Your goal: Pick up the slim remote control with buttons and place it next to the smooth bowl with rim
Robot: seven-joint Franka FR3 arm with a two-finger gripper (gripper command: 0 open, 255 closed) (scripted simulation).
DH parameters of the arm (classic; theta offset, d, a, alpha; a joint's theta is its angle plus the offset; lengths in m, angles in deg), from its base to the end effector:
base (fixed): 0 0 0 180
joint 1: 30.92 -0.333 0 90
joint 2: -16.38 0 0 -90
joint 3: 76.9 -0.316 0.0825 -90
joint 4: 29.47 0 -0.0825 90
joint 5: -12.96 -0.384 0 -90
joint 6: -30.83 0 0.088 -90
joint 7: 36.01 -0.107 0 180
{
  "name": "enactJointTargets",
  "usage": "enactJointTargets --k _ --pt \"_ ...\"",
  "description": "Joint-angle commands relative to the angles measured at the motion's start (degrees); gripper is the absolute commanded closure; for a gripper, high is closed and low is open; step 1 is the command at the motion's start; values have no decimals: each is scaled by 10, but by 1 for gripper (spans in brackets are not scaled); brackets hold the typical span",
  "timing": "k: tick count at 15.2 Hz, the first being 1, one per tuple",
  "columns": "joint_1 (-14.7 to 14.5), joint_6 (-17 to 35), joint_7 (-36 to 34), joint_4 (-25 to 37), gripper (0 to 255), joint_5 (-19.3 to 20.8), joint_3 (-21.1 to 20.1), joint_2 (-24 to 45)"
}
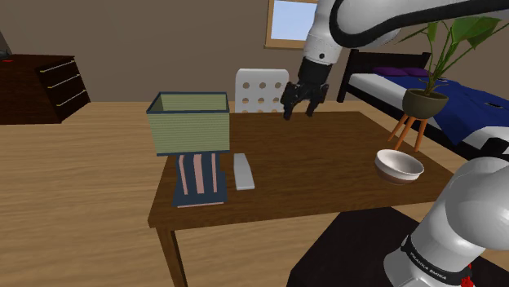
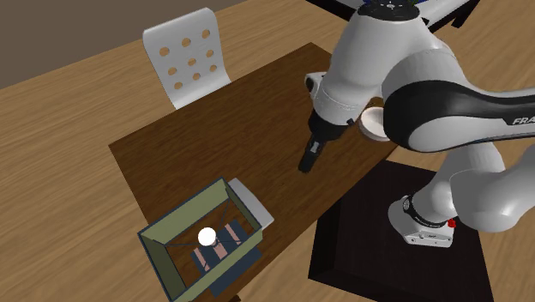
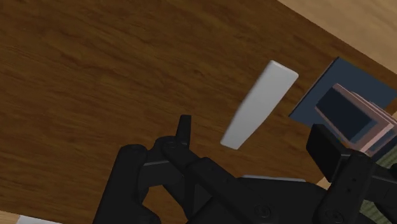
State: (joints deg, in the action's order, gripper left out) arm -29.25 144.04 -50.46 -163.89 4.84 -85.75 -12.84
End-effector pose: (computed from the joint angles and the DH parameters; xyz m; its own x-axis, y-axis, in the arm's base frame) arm 0.4083 0.0675 0.5316 0.9748 -0.1912 0.1147 -0.1811 -0.9791 -0.0930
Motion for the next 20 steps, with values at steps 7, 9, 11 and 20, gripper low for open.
enactJointTargets --k 7,9,11,20 --pt "18 99 -139 45 0 30 -63 171" --pt "21 117 -177 64 0 46 -74 217" --pt "22 132 -215 86 0 64 -82 263" --pt "-4 165 -373 218 0 147 -73 477"
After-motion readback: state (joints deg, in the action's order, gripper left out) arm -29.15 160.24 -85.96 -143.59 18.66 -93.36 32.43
